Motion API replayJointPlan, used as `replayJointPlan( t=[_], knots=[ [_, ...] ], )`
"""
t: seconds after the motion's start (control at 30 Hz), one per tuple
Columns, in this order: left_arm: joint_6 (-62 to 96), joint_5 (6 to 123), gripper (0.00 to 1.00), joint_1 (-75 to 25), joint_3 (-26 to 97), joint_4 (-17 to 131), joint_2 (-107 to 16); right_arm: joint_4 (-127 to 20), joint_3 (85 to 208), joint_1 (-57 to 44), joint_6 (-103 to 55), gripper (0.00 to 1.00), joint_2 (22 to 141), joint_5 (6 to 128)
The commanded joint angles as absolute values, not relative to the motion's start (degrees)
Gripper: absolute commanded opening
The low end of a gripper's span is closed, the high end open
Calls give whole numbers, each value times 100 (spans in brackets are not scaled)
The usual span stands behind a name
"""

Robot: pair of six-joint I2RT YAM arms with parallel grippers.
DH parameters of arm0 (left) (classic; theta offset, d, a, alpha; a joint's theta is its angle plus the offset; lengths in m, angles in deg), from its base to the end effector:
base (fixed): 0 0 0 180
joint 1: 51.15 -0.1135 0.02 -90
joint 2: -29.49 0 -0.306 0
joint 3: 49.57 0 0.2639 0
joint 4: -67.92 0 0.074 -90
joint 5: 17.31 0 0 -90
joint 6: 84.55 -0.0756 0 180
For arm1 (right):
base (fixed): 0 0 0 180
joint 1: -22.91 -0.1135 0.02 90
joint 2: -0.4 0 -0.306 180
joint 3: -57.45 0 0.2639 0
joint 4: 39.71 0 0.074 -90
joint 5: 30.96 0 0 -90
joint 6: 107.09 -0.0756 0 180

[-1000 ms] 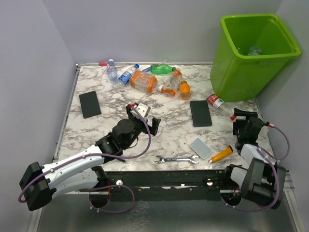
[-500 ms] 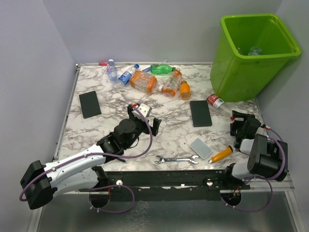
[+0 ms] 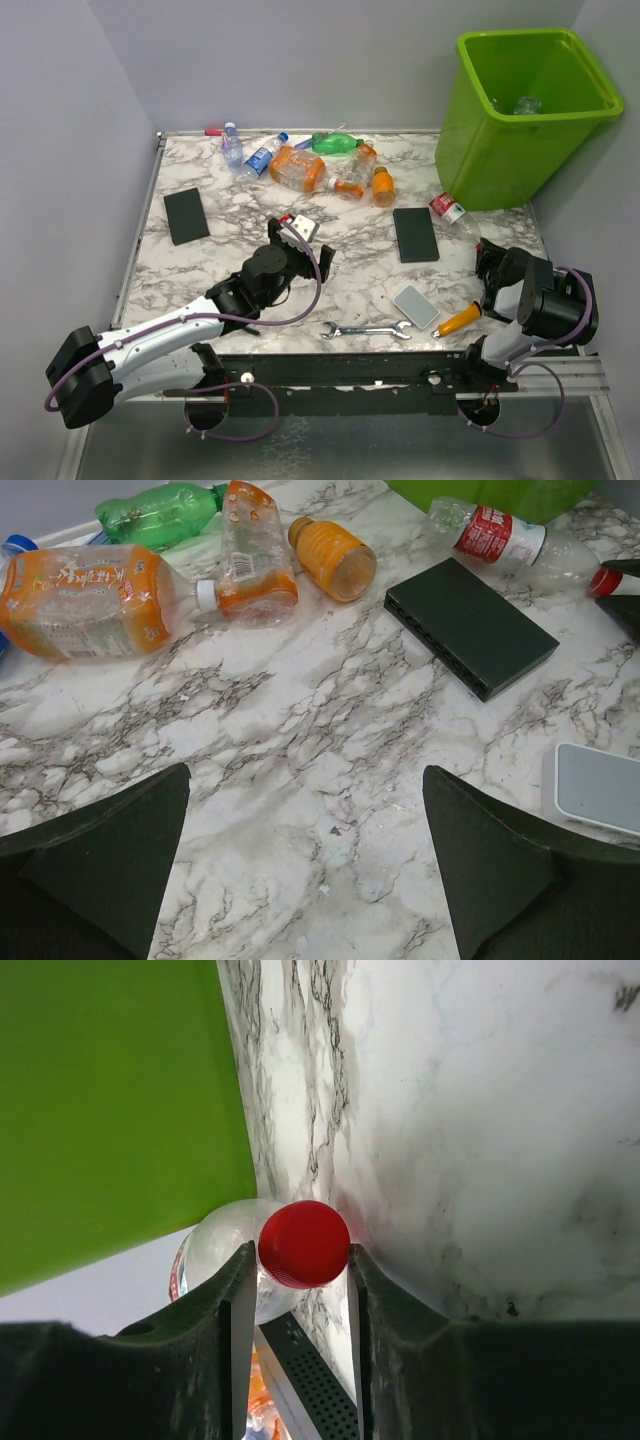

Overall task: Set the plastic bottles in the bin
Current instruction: Pick up the plastic bottle at the center of the board.

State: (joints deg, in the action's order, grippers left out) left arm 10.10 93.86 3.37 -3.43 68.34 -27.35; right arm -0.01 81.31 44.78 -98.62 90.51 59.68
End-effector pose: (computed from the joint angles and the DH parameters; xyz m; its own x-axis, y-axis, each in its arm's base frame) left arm 0.1697 -0.1911 0.2949 -0.1481 0.0775 -0.9859 0.5429 0.8397 -0.0155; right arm 0.2422 -0.0963 0.1111 0.2981 0.9461 -0.1268 0.4638 -0.0275 0.8855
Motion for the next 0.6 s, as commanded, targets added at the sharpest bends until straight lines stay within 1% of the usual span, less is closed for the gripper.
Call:
replayJointPlan(
  t=[0.0, 0.13, 0.2, 0.27, 0.3, 0.4, 0.57],
  knots=[
    [955, 9403, 99, 371, -206, 6867, -2765, 103, 8026, 4524, -9878, 29, 8969, 5719],
    [972, 9378, 99, 370, -197, 6867, -2751, -26, 8026, 4526, -9829, 19, 8665, 5749],
    [970, 9371, 99, 370, -197, 6869, -2731, -75, 8030, 4526, -9766, 13, 8475, 5795],
    [978, 9368, 99, 370, -212, 6871, -2700, -178, 8061, 4524, -9674, 3, 8148, 5861],
    [977, 9370, 99, 377, -214, 6867, -2683, -316, 8092, 4525, -9641, 1, 7974, 5868],
    [989, 9368, 99, 388, -210, 6867, -2644, -862, 8306, 4525, -9208, 0, 7298, 6126],
    [1023, 9688, 99, 387, -204, 6884, -2440, -2780, 9202, 4322, -7972, 0, 6161, 6970]
  ],
)
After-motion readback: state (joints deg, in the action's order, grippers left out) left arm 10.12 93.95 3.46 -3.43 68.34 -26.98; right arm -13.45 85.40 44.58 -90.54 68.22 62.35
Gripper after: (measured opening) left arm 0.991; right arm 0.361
